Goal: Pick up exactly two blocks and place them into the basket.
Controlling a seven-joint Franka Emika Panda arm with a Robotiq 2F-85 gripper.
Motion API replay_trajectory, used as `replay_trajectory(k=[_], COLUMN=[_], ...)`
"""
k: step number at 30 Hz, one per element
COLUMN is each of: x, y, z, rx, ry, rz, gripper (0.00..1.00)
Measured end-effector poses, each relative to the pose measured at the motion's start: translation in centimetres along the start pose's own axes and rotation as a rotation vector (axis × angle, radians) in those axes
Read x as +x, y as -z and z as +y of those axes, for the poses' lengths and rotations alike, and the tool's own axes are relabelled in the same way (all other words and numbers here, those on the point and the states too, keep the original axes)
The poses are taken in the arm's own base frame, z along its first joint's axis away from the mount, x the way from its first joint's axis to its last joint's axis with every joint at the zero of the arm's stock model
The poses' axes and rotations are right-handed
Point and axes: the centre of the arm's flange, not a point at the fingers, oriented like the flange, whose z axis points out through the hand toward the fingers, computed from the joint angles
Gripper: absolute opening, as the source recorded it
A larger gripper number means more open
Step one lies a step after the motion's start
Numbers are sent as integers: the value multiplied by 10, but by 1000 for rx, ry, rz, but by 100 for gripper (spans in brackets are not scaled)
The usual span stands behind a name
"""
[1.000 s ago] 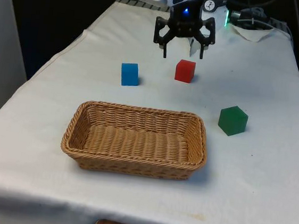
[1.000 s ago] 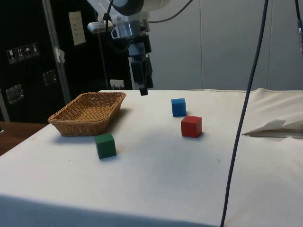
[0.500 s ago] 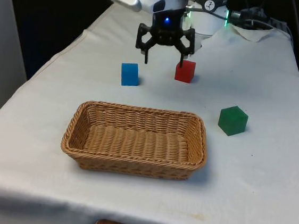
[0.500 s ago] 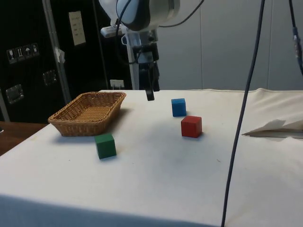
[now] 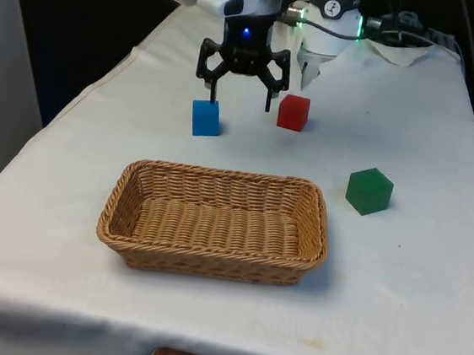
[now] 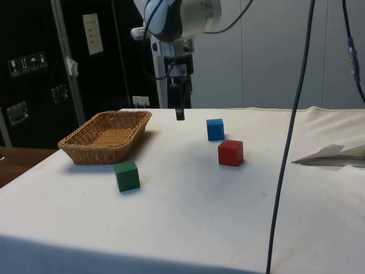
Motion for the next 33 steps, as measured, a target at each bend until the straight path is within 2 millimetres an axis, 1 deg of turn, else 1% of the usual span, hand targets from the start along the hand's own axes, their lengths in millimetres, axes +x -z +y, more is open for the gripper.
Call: replay_trajectory(k=[10,15,16,19,27,33], x=[-6,-21,-25,-28,-35,-39], y=[-4,-13,-14,-15,-28,-43], z=[5,13,17,21,32,39], rx=[9,12,14,14,4,-6], ry=[-7,-3,1,10,48,91], rz=[35,58,61,60,44,32], gripper=[100,100,100,100,100,100])
